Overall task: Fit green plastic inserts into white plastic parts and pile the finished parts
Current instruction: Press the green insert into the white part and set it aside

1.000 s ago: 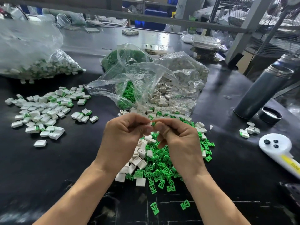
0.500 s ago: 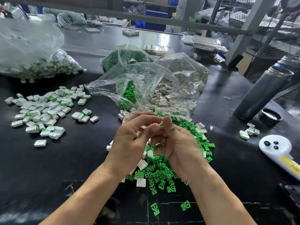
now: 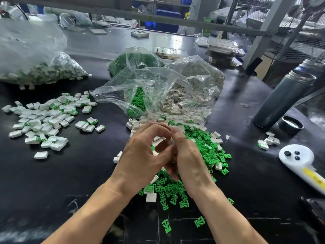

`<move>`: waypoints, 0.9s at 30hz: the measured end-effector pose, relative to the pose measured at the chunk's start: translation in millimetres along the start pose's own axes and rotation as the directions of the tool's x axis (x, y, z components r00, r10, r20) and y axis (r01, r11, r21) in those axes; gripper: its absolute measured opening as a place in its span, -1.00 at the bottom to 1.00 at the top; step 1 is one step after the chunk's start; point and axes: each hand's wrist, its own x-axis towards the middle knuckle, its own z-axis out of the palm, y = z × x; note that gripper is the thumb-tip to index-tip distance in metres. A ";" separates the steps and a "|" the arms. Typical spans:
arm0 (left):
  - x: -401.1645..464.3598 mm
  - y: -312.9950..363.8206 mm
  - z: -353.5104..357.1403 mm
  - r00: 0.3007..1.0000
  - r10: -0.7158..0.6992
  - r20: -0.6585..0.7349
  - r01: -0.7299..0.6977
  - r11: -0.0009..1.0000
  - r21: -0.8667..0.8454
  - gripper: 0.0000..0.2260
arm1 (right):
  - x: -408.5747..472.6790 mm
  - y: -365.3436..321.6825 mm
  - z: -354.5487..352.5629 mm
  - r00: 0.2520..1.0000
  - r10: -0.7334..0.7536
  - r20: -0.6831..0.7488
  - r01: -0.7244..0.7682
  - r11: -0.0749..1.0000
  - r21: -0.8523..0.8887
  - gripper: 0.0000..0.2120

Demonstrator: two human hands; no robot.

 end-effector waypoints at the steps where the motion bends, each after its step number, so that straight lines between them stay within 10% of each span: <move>1: -0.8 -0.3 0.8 1.000 0.003 -0.004 -0.003 1.000 0.014 -0.83 | 0.3 -0.6 0.8 1.000 -0.006 -0.008 0.006 1.000 -0.009 -0.39; 5: -1.4 -1.8 2.2 1.000 -0.010 -0.010 0.010 0.999 0.040 -0.84 | -1.2 -4.8 3.0 1.000 0.021 -0.022 -0.020 0.998 0.060 -0.44; 17: 0.6 -0.5 12.2 0.960 -0.184 0.211 0.275 0.764 -0.584 -0.81 | 0.6 0.9 10.4 0.992 0.072 -0.107 -0.031 0.939 0.342 -0.47; 27: 2.8 3.4 17.8 0.959 -0.227 0.172 0.284 0.733 -0.618 -0.73 | 6.8 -2.0 15.2 0.984 -0.043 -0.171 0.073 0.982 0.175 -0.47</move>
